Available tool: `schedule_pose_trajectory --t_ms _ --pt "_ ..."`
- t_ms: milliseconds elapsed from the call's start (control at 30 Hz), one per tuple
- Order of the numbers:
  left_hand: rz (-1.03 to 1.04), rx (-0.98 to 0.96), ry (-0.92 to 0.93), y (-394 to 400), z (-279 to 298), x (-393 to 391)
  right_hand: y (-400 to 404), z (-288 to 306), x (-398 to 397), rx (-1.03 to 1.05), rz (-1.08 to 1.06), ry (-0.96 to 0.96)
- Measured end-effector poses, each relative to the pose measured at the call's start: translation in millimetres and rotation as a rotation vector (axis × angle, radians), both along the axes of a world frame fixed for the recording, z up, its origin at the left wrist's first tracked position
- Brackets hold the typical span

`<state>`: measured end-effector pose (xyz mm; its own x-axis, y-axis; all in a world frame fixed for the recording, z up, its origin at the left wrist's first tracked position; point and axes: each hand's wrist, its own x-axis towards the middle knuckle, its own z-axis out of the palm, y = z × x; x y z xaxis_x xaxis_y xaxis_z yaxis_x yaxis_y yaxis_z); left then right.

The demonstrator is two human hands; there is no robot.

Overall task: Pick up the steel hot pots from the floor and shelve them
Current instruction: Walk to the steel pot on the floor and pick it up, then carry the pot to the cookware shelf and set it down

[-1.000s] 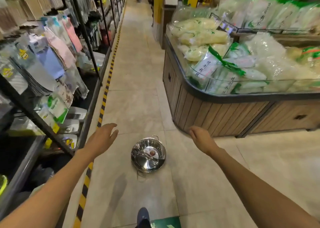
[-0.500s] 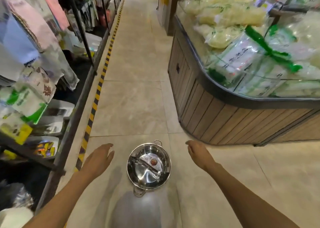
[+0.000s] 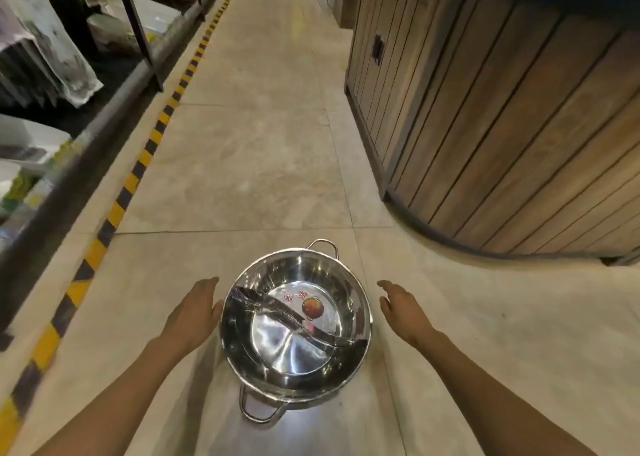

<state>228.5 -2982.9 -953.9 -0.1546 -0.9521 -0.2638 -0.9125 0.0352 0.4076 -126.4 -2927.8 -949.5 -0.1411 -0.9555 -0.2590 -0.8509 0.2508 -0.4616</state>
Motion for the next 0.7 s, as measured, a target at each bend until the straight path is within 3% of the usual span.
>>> schedule_pose_trajectory --t_ms 200,400,700 --pt "0.043 0.011 0.062 8 -109 3 -1 -102 0 -0.065 -0.051 -0.104" --pt "-0.007 -0.011 0.224 13 -110 3 5 -113 7 -0.017 -0.056 -0.203" --pt "0.055 -0.004 0.183 -11 -107 -9 -18 -118 7 -0.080 -0.105 -0.152"
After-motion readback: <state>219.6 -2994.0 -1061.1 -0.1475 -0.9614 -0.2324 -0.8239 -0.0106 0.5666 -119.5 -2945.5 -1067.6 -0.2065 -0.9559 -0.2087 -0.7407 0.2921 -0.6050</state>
